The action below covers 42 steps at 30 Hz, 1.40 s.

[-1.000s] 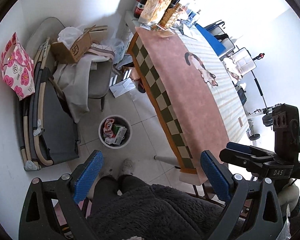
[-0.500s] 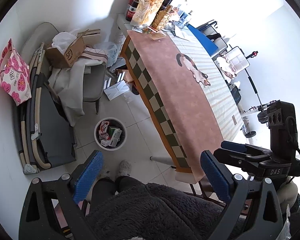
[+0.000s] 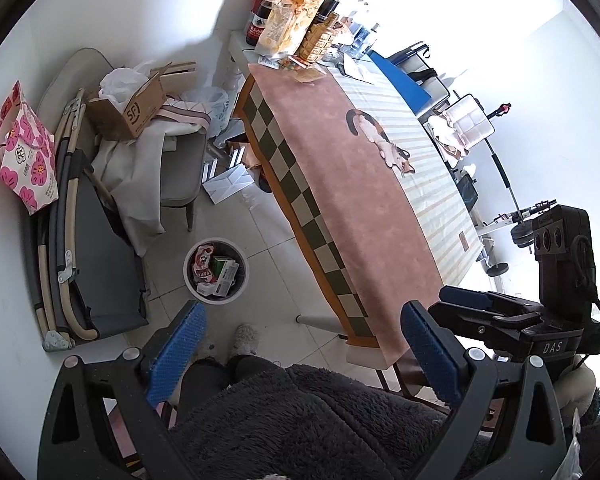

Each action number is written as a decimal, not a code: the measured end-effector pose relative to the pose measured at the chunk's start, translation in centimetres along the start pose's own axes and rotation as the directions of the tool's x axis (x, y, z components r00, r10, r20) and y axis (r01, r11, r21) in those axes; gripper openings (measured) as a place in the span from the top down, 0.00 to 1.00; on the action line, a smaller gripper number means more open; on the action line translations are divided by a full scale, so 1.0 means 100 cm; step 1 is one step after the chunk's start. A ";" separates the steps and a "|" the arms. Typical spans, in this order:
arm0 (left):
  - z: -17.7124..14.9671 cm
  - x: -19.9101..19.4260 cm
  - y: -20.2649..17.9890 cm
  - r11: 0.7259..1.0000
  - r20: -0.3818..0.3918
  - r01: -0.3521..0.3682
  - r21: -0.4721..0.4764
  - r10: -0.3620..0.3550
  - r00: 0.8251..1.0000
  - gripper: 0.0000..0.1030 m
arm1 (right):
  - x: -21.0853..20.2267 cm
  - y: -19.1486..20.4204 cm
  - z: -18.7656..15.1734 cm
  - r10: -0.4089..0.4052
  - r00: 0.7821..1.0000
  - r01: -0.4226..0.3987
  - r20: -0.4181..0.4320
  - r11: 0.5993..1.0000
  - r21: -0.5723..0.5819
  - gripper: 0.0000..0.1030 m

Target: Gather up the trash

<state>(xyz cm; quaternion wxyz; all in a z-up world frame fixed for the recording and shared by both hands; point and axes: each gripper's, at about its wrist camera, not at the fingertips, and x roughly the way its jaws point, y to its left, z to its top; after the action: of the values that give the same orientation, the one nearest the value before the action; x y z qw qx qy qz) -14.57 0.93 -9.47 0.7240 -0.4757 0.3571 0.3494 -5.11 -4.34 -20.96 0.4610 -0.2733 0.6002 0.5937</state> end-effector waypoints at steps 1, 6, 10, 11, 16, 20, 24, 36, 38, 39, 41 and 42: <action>0.000 0.000 -0.001 1.000 0.001 0.001 0.002 -0.001 1.000 0.03 | 0.001 -0.001 0.000 -0.001 1.000 0.001 -0.002 1.000 0.000 0.00; -0.001 0.000 -0.006 1.000 0.002 0.002 0.003 -0.002 1.000 0.03 | -0.004 0.005 -0.004 -0.001 1.000 0.001 0.010 1.000 0.002 0.00; -0.002 -0.001 -0.007 1.000 0.004 0.002 0.003 -0.002 1.000 0.03 | -0.006 0.009 -0.007 -0.005 1.000 0.005 0.019 1.000 0.009 0.00; -0.002 -0.001 -0.008 1.000 0.004 0.001 0.004 -0.001 1.000 0.03 | -0.006 0.009 -0.006 -0.005 1.000 0.005 0.021 1.000 0.010 0.00; -0.002 -0.002 -0.008 1.000 0.003 0.003 0.005 -0.003 1.000 0.03 | -0.007 0.010 -0.006 -0.004 1.000 0.004 0.024 1.000 0.016 0.00; -0.002 -0.002 -0.009 1.000 0.005 0.004 0.005 -0.004 1.000 0.03 | -0.007 0.010 -0.001 -0.002 0.999 0.001 0.032 1.000 0.024 0.00; -0.002 -0.002 -0.007 1.000 0.003 0.004 0.006 -0.004 1.000 0.03 | -0.007 0.012 -0.002 -0.002 0.999 0.001 0.034 1.000 0.027 0.00; -0.003 -0.002 -0.007 1.000 0.003 0.005 0.006 -0.005 1.000 0.03 | -0.008 0.010 -0.003 0.001 0.999 -0.002 0.034 1.000 0.029 0.00; -0.002 -0.003 -0.005 1.000 0.002 0.005 0.009 -0.005 1.000 0.03 | -0.009 0.009 -0.002 0.000 0.999 -0.001 0.036 1.000 0.027 0.00; -0.002 -0.003 -0.005 1.000 0.002 0.007 0.010 -0.007 1.000 0.03 | -0.008 0.009 -0.002 0.001 0.999 -0.002 0.037 1.000 0.029 0.00; -0.002 -0.004 -0.006 1.000 0.002 0.006 0.011 -0.006 1.000 0.03 | -0.008 0.010 -0.002 0.001 0.999 -0.002 0.037 1.000 0.028 0.00; -0.002 -0.003 -0.005 1.000 0.002 0.006 0.010 -0.006 1.000 0.03 | -0.008 0.010 -0.001 0.000 0.999 -0.002 0.038 1.000 0.031 0.00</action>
<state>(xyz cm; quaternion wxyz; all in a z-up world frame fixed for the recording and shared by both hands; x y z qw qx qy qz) -14.36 0.58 -9.04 0.7279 -0.4726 0.3567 0.3458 -5.66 -4.51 -19.84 0.4762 -0.2546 0.6004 0.5898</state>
